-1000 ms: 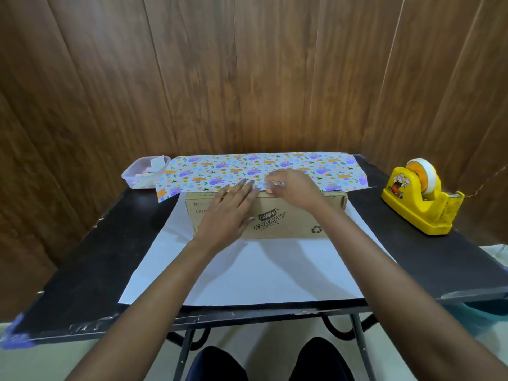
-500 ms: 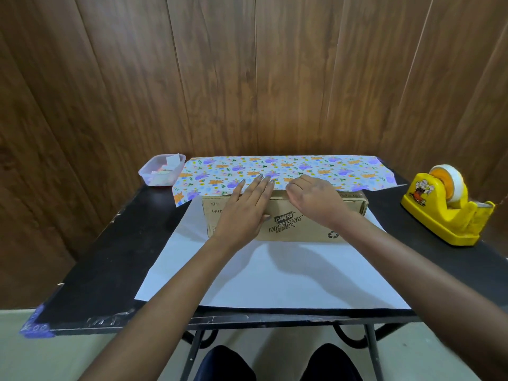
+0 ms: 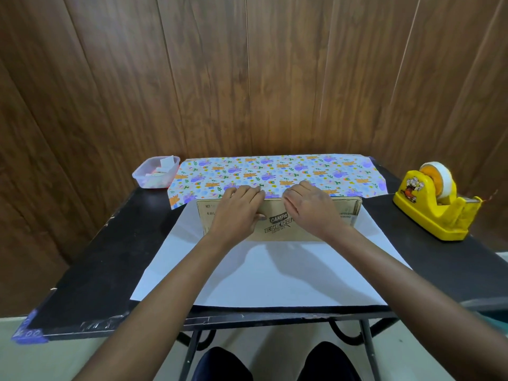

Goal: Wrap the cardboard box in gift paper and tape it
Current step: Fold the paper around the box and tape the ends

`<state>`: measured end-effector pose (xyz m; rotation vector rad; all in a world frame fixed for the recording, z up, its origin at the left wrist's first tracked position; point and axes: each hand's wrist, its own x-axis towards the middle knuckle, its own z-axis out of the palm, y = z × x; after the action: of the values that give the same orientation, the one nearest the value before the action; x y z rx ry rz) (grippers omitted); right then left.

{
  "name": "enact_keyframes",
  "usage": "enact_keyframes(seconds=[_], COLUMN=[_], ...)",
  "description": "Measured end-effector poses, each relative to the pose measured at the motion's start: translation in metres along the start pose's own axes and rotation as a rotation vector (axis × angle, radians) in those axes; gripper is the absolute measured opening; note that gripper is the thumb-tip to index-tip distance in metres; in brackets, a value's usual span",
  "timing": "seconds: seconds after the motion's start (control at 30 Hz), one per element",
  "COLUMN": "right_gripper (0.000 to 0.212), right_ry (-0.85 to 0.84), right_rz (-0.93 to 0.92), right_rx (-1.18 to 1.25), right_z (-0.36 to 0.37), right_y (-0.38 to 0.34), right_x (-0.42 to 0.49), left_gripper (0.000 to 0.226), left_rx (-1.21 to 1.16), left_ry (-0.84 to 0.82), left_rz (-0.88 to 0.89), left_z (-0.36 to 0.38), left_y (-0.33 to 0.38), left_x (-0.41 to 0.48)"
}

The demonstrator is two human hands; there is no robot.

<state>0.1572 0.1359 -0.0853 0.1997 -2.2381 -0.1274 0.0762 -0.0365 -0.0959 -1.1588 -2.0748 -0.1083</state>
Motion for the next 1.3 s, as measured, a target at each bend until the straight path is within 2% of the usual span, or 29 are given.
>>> enact_keyframes(seconds=[0.07,0.17,0.27,0.4,0.53,0.57,0.63,0.67,0.7,0.77,0.83,0.9,0.97,1.17,1.3], right_gripper=[0.034,0.068,0.067,0.053,0.049,0.042,0.018,0.012,0.017,0.028,0.034,0.058,0.068,0.06,0.035], right_ry=[-0.176,-0.58,-0.658,-0.573,-0.478,-0.402,-0.124,-0.004,0.053,-0.059,-0.419,-0.757,-0.93,-1.101,-0.98], right_rz=[0.12,0.238,0.252,0.228,0.253,0.25,0.258,0.297,0.35,0.444,0.503,0.426,0.323,0.1,0.022], right_rx=[0.065,0.1,0.085,0.105,0.13,0.123,0.072,0.079,0.099,0.221,0.419,0.534,0.551,0.485,0.408], right_z=[-0.006,-0.012,-0.01,-0.008,-0.006,-0.007,-0.009,-0.011,-0.013,-0.01,-0.009,-0.019,-0.033,-0.053,-0.051], right_y=[0.0,0.005,0.005,0.001,-0.005,-0.009,-0.024,-0.033,-0.043,-0.061,-0.074,-0.079,-0.08,-0.077,-0.078], right_x=[0.004,0.008,0.014,0.011,0.003,0.001,-0.008,-0.016,-0.024,-0.041,-0.055,-0.059,-0.059,-0.06,-0.066], left_gripper=[0.046,0.038,0.036,0.049,0.07,0.071,0.071,0.071,0.071,0.071,0.073,0.074,0.075,0.077,0.078], left_rx=[-0.032,-0.152,-0.171,-0.106,-0.117,-0.12,-0.131,-0.132,-0.128,-0.118,-0.105,-0.093,-0.075,-0.07,-0.069], left_ry=[-0.049,-0.162,-0.2,-0.219,-0.384,-0.388,-0.396,-0.397,-0.397,-0.399,-0.401,-0.411,-0.414,-0.422,-0.421], left_rz=[0.025,0.017,-0.001,0.101,0.118,0.109,0.088,0.083,0.079,0.086,0.093,0.093,0.098,0.094,0.094], left_z=[-0.002,-0.01,-0.014,-0.015,-0.009,-0.01,-0.013,-0.013,-0.013,-0.014,-0.013,-0.013,-0.012,-0.01,-0.01], left_y=[-0.003,-0.003,-0.006,-0.014,-0.013,-0.012,-0.01,-0.01,-0.01,-0.01,-0.009,-0.007,-0.007,-0.006,-0.006], left_x=[0.004,0.008,0.011,0.02,0.021,0.021,0.02,0.02,0.021,0.02,0.02,0.022,0.022,0.021,0.021])
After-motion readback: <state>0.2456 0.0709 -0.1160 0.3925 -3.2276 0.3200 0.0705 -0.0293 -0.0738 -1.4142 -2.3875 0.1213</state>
